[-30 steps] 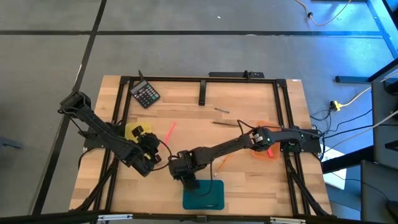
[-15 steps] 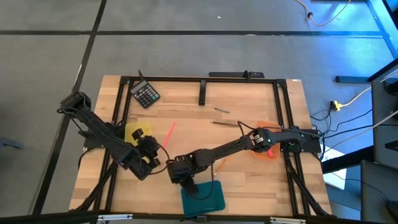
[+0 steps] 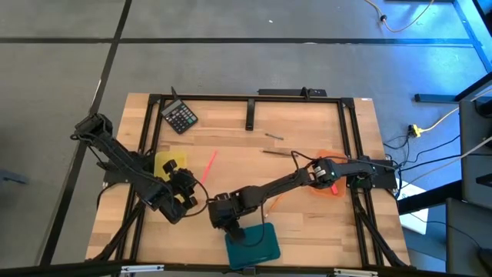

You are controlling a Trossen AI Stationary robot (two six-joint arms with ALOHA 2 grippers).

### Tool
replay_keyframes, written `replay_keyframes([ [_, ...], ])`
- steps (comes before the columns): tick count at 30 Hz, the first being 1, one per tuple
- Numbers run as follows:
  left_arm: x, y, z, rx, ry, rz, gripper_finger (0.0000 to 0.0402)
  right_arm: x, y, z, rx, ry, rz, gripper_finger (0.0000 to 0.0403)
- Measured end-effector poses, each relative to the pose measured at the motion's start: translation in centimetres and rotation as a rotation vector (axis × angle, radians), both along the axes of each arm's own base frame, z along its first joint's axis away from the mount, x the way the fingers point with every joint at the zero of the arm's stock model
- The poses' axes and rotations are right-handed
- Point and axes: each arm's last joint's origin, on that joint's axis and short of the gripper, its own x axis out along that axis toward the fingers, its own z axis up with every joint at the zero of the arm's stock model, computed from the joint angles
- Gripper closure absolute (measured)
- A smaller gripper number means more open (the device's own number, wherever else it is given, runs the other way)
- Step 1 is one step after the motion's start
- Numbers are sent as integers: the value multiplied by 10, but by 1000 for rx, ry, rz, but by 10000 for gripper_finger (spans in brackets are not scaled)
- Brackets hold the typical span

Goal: Sort crayons/erasers/pens/pencils in bins
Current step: Put the red crayon into the blue bin

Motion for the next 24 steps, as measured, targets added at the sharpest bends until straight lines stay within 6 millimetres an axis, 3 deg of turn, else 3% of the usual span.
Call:
replay_keyframes([
  [7, 0, 0, 0, 0, 0, 0, 246, -3, -2, -2, -105, 8, -24, 259],
  [14, 0, 0, 0, 0, 0, 1, 246, -5, -9, 6, -235, 39, -114, 296],
  [20, 0, 0, 0, 0, 0, 0, 246, -3, -31, 12, -272, 93, -239, 332],
  [24, 0, 0, 0, 1, 1, 0, 246, -4, -44, 9, -204, 168, -262, 364],
])
